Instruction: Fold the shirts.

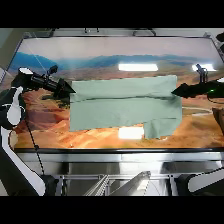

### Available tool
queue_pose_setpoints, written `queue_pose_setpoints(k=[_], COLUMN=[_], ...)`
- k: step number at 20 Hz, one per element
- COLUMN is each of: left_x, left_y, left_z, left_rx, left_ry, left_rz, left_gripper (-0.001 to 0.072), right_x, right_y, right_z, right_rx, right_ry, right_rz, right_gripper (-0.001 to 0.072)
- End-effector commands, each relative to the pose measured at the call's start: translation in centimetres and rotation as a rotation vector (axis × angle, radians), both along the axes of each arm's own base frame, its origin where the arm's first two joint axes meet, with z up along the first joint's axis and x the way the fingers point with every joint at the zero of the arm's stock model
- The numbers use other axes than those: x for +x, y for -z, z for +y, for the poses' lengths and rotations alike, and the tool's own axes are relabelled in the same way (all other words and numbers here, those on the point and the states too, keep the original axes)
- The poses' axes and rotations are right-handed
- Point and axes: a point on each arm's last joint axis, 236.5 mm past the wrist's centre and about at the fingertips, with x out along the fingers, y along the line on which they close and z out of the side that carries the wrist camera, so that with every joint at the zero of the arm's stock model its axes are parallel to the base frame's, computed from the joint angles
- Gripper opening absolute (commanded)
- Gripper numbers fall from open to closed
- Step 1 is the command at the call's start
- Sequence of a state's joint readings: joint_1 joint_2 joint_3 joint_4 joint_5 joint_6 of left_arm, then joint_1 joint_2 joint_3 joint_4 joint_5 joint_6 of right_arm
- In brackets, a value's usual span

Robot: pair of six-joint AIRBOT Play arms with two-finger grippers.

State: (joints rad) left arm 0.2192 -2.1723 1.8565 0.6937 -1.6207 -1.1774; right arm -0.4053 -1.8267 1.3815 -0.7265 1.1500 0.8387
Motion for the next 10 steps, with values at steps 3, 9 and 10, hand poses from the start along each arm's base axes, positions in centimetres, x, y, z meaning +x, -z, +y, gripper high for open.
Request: queue_pose_setpoints(k=[3,9,10], left_x=[-4.6,-9.8,-10.8], left_y=[-2.3,-3.3,-2.7], left_z=[1.2,2.1,2.3], left_rx=[-0.049,-0.012,-0.002], left_ry=[0.061,-0.024,-0.069], left_rz=[0.221,0.176,0.173], left_gripper=[0.0581,0.0581,0.0581], right_x=[-3.2,-13.4,-15.2], right_y=[-3.3,-2.9,-1.8], right_z=[-0.5,-4.4,-5.1], right_rx=[0.065,0.023,0.034], right_ry=[-0.022,0.087,0.156], right_rz=[0.072,0.263,0.286], right_gripper=[0.0363,0.0338,0.0343])
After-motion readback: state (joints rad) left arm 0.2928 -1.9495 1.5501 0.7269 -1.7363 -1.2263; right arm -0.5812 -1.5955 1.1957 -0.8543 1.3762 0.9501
